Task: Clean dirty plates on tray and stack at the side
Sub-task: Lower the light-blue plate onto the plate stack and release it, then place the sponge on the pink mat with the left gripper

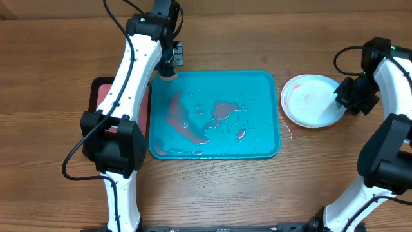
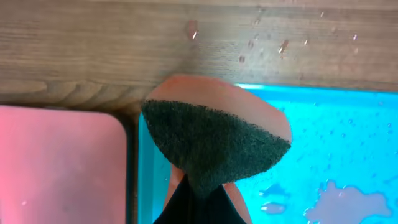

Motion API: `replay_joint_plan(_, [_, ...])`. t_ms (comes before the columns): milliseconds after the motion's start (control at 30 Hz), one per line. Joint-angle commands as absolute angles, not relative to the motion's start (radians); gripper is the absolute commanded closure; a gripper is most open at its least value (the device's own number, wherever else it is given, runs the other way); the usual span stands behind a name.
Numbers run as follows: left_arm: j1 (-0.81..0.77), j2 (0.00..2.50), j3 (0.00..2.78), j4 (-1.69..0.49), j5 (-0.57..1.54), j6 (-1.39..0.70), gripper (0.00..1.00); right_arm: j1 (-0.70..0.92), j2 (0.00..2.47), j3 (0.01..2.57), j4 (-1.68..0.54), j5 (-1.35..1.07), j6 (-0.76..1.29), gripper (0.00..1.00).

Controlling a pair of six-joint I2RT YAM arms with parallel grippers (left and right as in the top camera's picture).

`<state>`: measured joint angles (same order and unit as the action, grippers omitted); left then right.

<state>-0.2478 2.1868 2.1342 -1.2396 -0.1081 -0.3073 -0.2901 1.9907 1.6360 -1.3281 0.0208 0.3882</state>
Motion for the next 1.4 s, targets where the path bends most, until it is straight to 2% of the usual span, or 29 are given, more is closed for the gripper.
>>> replay_joint_plan(0, [-0.237, 2.176, 2.200, -1.284, -0.104, -0.256, 0.96, -0.256, 1.998, 1.636, -1.321, -0.097, 0.266, 0.61])
replay_joint_plan(100, [-0.225, 2.164, 2.292, -1.368, -0.104, -0.246, 0.96, -0.222, 1.998, 1.639, -1.319, -0.103, 0.257, 0.55])
replay_joint_plan(467, [-0.140, 2.127, 2.506, -1.690, -0.112, -0.229, 0.96, -0.060, 1.984, 1.835, -1.394, -0.197, 0.258, 0.54])
replay_joint_plan(667, [-0.079, 2.027, 2.415, -1.690, -0.028, -0.205, 0.96, 0.047, 1.980, 1.858, -1.378, -0.197, 0.261, 0.45])
replay_joint_plan(833, [-0.047, 1.854, 2.182, -1.689, -0.141, -0.229, 0.96, 0.115, 1.980, 1.858, -1.328, -0.197, 0.261, 0.37])
replay_joint_plan(1133, [0.067, 1.722, 1.776, -1.426, -0.132, -0.088, 0.96, 0.188, 1.980, 1.858, -1.257, -0.196, 0.261, 0.24])
replay_joint_plan(1367, [0.165, 1.741, 1.434, -1.076, -0.047, 0.080, 0.96, 0.196, 1.981, 1.858, -1.258, -0.196, 0.260, 0.22])
